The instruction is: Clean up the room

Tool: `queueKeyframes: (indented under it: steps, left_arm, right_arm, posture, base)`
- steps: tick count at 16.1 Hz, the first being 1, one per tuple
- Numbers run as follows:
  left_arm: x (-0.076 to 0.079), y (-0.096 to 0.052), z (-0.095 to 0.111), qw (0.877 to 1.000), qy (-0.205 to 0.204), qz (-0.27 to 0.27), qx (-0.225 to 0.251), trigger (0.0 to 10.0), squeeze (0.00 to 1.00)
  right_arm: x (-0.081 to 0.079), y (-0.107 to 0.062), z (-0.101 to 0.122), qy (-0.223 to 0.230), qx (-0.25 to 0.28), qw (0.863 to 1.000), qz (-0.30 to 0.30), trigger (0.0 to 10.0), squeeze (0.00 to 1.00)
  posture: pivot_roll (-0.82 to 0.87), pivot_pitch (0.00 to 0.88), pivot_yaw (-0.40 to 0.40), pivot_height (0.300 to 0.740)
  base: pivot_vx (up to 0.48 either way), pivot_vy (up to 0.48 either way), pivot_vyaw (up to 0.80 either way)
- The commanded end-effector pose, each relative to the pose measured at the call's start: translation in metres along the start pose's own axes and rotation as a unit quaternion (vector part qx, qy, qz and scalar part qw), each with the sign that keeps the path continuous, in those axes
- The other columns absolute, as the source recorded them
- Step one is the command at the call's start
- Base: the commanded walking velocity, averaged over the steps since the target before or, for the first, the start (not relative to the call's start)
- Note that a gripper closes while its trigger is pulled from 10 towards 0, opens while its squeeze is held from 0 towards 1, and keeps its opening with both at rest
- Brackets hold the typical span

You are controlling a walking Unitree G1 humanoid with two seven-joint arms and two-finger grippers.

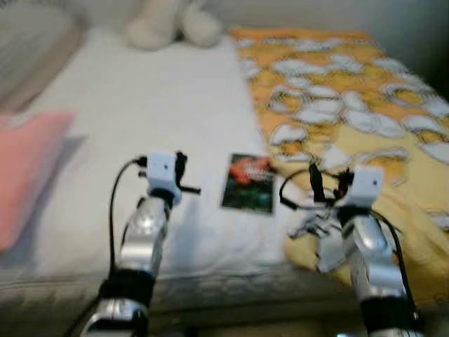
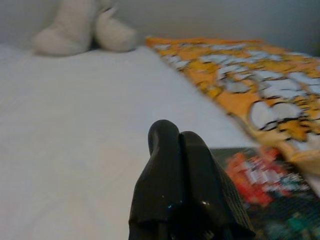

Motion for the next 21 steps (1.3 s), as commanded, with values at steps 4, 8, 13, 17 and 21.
queueKeyframes:
  steps: [4, 8, 13, 17, 21]
  left_arm:
    - [0.014, 0.011, 0.003, 1.000, 0.005, -0.027, -0.009, 10.0, 1.00]
    - [0.022, 0.019, -0.009, 0.997, 0.038, -0.034, -0.053, 10.0, 1.00]
    - [0.012, 0.022, -0.029, 0.993, -0.014, 0.018, -0.117, 10.0, 1.00]
    - [-0.006, 0.031, -0.025, 0.990, -0.013, 0.056, -0.126, 10.0, 1.00]
    - [-0.003, 0.029, -0.028, 0.991, -0.008, 0.055, -0.122, 10.0, 1.00]
  right_arm:
    - [0.002, -0.007, -0.001, -0.008, 0.011, 1.000, -0.016, 10.0, 0.00]
    - [0.001, -0.011, -0.001, -0.014, 0.013, 1.000, -0.015, 10.0, 0.00]
    - [-0.002, -0.019, -0.005, -0.013, 0.008, 1.000, -0.002, 10.0, 0.00]
    - [-0.005, -0.029, -0.008, -0.019, -0.004, 0.999, 0.026, 10.0, 0.00]
    - [-0.006, -0.028, -0.003, -0.027, -0.003, 0.999, 0.041, 10.0, 0.00]
  posture:
    - [-0.08, 0.000, 0.014, 0.740]
    - [-0.10, 0.000, 0.023, 0.740]
    - [-0.11, 0.000, 0.015, 0.740]
    - [-0.14, 0.000, 0.005, 0.740]
    - [-0.13, 0.000, -0.014, 0.740]
  base:
    - [0.000, 0.000, -0.54]
    - [0.000, 0.000, 0.00]
    - [0.000, 0.000, 0.00]
    - [0.000, 0.000, 0.00]
    - [0.000, 0.000, 0.28]
Point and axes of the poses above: a point about 5 cm out from each wrist's last joint towards the gripper, its own y axis pointing out of the wrist towards the gripper, its own z axis along the axis of the wrist's last joint, x = y × z, the point moved 4 cm from there along y, pointing out of the wrist towards the gripper, and after that the axes turned 4 degrees about y, right-handed, at the moved point
